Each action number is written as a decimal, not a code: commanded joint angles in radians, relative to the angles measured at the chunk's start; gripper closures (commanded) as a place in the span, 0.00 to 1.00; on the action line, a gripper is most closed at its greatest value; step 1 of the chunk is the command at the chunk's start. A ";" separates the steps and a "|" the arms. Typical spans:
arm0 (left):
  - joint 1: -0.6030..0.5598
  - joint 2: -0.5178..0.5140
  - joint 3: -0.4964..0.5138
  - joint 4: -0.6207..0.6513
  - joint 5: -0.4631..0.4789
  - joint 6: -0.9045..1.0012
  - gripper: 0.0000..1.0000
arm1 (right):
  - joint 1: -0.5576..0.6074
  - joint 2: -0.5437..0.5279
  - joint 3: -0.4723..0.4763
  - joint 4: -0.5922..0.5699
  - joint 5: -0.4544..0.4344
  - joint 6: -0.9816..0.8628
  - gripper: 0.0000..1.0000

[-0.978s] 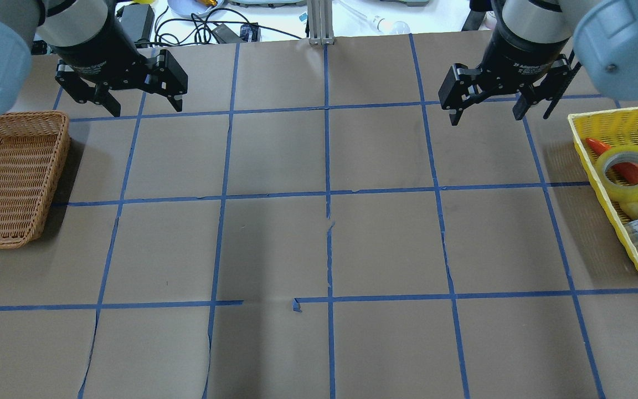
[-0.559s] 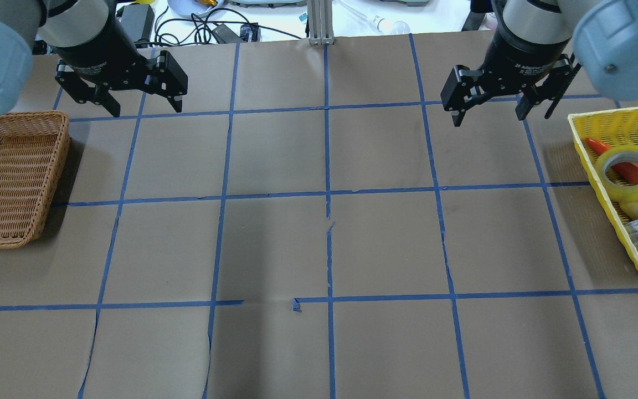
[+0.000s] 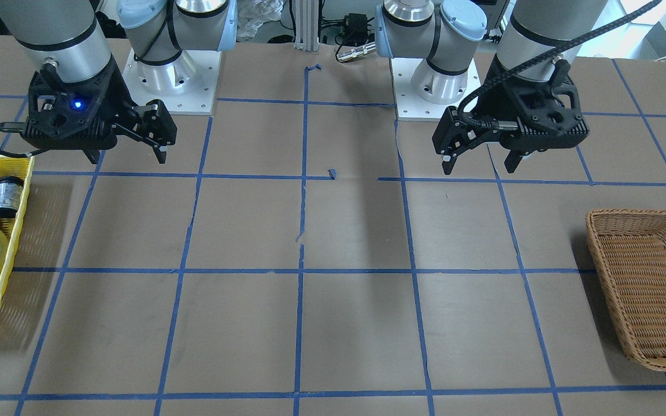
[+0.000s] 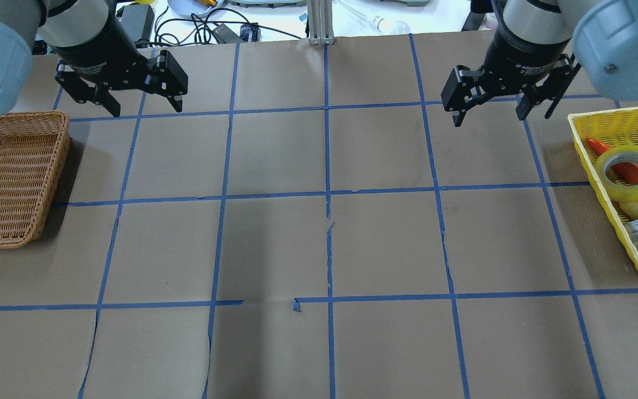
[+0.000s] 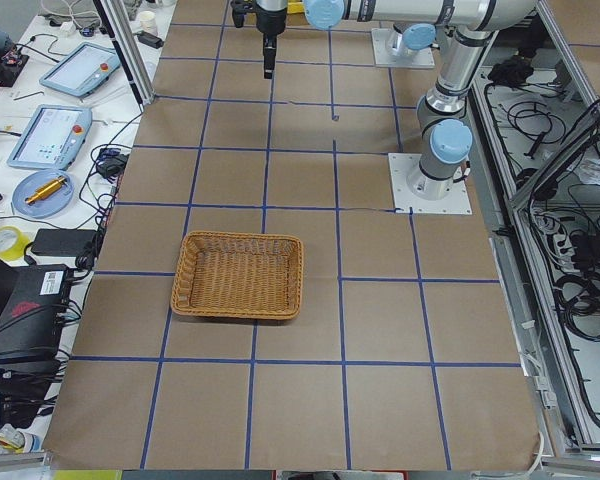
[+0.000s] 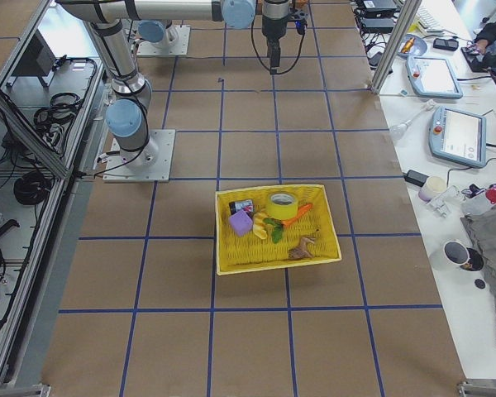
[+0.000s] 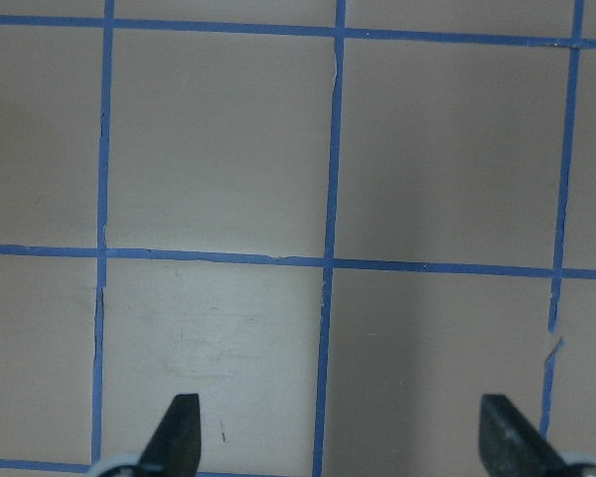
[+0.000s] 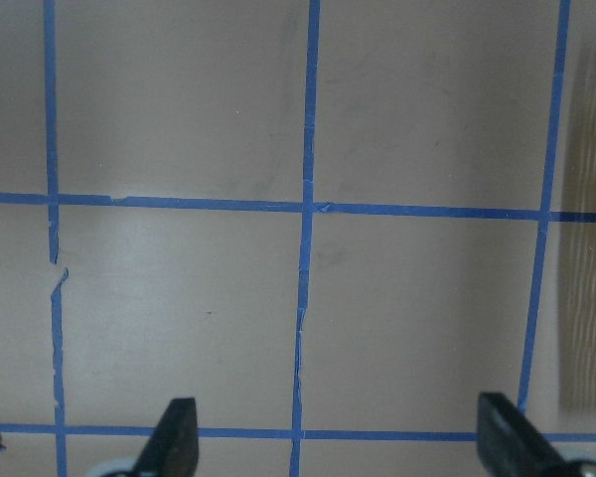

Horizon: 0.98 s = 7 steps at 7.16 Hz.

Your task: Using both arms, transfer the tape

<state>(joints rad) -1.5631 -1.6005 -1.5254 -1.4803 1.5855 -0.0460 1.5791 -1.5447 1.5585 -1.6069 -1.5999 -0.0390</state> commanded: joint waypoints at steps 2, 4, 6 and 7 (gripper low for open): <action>0.001 0.004 0.001 -0.002 0.001 0.000 0.00 | -0.001 0.000 0.000 0.002 -0.002 -0.001 0.00; -0.002 0.007 0.001 -0.002 -0.007 -0.002 0.00 | -0.001 0.000 0.000 0.001 -0.002 -0.001 0.00; 0.003 0.010 -0.001 -0.009 0.008 0.001 0.00 | -0.001 0.000 0.000 0.004 -0.002 -0.001 0.00; 0.003 0.010 0.001 -0.009 0.008 0.002 0.00 | -0.001 0.000 0.000 0.004 -0.003 -0.001 0.00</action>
